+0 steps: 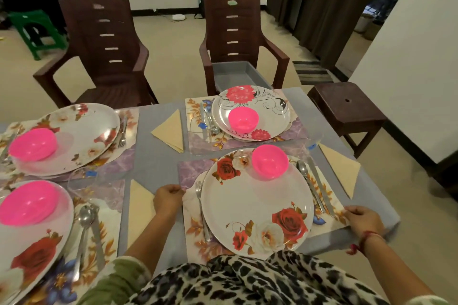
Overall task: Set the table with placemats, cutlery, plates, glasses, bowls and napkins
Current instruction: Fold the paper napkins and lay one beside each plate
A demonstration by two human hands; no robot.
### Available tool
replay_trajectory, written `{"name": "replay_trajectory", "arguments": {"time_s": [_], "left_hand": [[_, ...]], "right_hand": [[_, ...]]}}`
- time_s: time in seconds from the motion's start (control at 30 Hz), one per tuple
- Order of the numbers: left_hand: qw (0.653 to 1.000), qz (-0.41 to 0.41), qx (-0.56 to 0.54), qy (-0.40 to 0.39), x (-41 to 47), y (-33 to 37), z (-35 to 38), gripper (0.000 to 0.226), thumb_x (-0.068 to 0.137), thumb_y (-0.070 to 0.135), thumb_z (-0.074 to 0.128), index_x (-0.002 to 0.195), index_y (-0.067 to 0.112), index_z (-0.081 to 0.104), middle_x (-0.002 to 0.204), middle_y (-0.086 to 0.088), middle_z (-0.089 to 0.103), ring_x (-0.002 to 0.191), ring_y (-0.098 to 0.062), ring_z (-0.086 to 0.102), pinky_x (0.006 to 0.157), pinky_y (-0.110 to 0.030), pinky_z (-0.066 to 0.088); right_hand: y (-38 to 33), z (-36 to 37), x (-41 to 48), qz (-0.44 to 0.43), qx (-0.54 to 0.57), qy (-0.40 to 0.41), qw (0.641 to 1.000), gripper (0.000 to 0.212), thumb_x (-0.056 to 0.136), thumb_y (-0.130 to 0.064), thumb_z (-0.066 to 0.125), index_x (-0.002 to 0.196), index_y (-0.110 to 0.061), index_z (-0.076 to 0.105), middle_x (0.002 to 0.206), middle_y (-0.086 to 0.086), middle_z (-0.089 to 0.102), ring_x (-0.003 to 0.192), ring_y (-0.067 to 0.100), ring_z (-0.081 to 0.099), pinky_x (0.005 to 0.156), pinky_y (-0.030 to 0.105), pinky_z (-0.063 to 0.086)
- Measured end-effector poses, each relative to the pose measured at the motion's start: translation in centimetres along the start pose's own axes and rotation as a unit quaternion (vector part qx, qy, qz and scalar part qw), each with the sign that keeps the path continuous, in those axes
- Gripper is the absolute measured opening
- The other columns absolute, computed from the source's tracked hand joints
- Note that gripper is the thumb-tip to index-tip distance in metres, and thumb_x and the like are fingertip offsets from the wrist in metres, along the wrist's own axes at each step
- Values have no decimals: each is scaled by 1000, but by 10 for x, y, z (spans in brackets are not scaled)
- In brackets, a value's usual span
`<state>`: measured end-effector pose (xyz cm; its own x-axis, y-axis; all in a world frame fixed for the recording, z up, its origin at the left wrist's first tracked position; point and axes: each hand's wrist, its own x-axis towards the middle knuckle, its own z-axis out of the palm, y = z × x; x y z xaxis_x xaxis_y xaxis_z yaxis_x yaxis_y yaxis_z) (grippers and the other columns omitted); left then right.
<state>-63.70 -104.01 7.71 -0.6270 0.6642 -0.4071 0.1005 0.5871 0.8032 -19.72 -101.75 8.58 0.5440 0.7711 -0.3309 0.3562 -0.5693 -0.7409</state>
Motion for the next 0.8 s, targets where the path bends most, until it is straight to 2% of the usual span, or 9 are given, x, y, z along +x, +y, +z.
{"name": "replay_trajectory", "arguments": {"time_s": [0.23,0.33,0.4,0.47,0.57,0.67,0.8], "left_hand": [[1000,18,23,13,-1,-4,-2,17,84,12,68,98,3,71,91,-14,71,85,-31,66,84,-38,54],[999,31,23,26,-4,-5,-4,25,81,13,71,104,5,65,98,-10,68,92,-30,65,84,-41,54],[997,60,29,38,-10,-8,-5,37,80,13,72,114,5,60,108,-8,62,99,-28,60,85,-37,51],[994,95,48,35,-16,-13,-5,37,83,11,69,118,4,58,112,-11,60,101,-28,59,81,-33,46],[990,123,63,19,-21,-16,0,32,86,6,65,118,2,60,112,-16,65,101,-30,61,83,-35,46],[988,133,77,-6,-19,-15,4,37,85,0,64,121,4,61,115,-15,66,102,-30,63,84,-36,47],[986,135,96,-34,-14,-19,5,38,86,1,62,123,11,62,125,-14,62,107,-32,62,88,-41,50]], "right_hand": [[0,1,2,-7,-17,-11,1000,13,88,-5,61,99,-3,68,100,13,64,91,22,52,82,32,41],[-2,-1,3,-25,-50,2,998,19,88,-10,63,105,-3,66,107,15,63,96,29,55,87,37,42],[-6,-5,12,-79,-115,61,988,29,87,-19,64,111,-4,63,116,20,58,105,38,54,90,41,42],[-12,-9,27,-160,-185,90,965,35,87,-22,62,117,-5,59,126,22,50,112,41,50,95,45,41],[-25,-10,54,-217,-313,17,924,48,95,-29,48,138,-7,40,148,17,32,132,35,34,109,45,30],[-35,2,77,-214,-413,-61,883,56,100,-37,29,149,-13,15,158,9,10,144,29,12,117,42,15],[-47,18,90,-192,-429,-101,877,52,102,-31,24,150,-15,11,158,9,8,144,35,7,115,45,14]]}}
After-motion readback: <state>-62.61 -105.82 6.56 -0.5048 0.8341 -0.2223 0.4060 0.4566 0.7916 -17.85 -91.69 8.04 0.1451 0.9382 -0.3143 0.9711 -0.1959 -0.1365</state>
